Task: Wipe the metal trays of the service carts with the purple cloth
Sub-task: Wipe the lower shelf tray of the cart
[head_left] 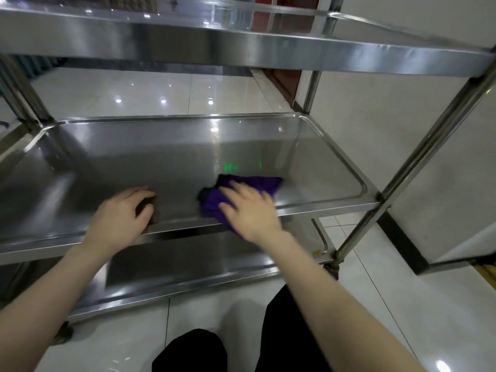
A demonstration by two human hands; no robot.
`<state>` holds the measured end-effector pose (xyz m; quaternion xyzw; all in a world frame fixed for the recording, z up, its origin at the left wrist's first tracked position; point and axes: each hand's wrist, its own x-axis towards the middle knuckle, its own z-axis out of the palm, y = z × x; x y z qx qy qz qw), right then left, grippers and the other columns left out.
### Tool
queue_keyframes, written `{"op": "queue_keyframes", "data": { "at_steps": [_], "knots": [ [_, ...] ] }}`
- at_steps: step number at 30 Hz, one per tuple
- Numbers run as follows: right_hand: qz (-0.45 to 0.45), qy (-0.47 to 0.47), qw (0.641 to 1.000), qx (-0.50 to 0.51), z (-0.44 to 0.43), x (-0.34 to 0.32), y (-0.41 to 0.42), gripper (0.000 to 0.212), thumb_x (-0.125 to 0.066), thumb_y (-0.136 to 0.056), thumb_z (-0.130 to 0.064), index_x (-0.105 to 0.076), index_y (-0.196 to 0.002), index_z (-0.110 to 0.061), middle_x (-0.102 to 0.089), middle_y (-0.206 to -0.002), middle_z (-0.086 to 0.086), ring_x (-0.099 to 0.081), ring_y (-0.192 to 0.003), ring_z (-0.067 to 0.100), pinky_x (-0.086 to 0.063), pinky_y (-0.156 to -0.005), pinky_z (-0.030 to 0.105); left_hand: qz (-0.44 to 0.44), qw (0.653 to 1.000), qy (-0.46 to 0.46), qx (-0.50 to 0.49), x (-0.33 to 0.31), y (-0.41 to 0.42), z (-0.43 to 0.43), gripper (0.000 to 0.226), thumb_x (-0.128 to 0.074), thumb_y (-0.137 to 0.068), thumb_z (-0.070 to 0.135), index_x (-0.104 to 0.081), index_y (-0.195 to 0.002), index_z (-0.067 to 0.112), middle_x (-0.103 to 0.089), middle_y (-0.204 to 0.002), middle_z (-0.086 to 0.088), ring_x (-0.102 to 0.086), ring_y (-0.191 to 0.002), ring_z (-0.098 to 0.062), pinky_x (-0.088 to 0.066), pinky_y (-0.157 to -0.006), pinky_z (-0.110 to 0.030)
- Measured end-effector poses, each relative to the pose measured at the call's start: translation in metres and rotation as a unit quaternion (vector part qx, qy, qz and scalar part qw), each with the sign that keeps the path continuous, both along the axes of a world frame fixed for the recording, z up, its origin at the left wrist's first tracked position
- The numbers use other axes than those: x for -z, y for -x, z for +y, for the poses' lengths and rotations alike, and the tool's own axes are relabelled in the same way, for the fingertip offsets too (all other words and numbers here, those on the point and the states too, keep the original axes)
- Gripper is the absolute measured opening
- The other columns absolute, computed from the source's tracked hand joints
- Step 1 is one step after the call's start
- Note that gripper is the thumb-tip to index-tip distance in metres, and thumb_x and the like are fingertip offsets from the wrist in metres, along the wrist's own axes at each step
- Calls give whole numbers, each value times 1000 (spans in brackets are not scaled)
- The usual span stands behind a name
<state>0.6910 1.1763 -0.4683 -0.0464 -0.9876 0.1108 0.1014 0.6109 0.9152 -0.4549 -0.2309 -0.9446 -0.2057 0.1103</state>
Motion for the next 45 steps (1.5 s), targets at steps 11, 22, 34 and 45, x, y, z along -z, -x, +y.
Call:
{"op": "queue_keyframes", "data": {
  "at_steps": [11, 22, 34, 45],
  "knots": [
    [-47, 1, 987, 154, 88, -11, -15, 47, -37, -97, -49, -36, -144, -42, -26, -157, -12, -29, -141, 16, -22, -114, 49, 18, 996, 75, -33, -3, 1, 9, 40, -44, -81, 40, -63, -105, 15, -64, -107, -11, -58, -94, -37, -47, -76, -42],
    [-47, 49, 997, 41, 22, -15, 59, 50, -36, -100, -48, -30, -149, -38, -20, -159, -10, -20, -145, 15, -13, -118, 47, -13, 997, 46, -52, 3, 11, 0, 44, -44, -90, 34, -61, -126, 16, -55, -137, -9, -51, -122, -35, -38, -105, -50],
    [-100, 64, 978, 173, 84, -24, 101, 53, -30, -100, -46, -23, -151, -34, -12, -162, -6, -13, -147, 22, -9, -116, 56, -36, 990, 124, -52, 3, 10, 9, 52, -27, -91, 41, -50, -137, 28, -42, -149, 6, -37, -135, -28, -32, -109, -51],
    [-60, 46, 997, 12, 8, -18, 151, 50, -35, -99, -49, -31, -148, -37, -22, -159, -8, -23, -145, 19, -18, -117, 49, -77, 992, 100, -9, -10, 24, -13, 46, -37, -95, 48, -51, -136, 32, -43, -147, 12, -38, -137, -18, -24, -115, -42]
  ]
}}
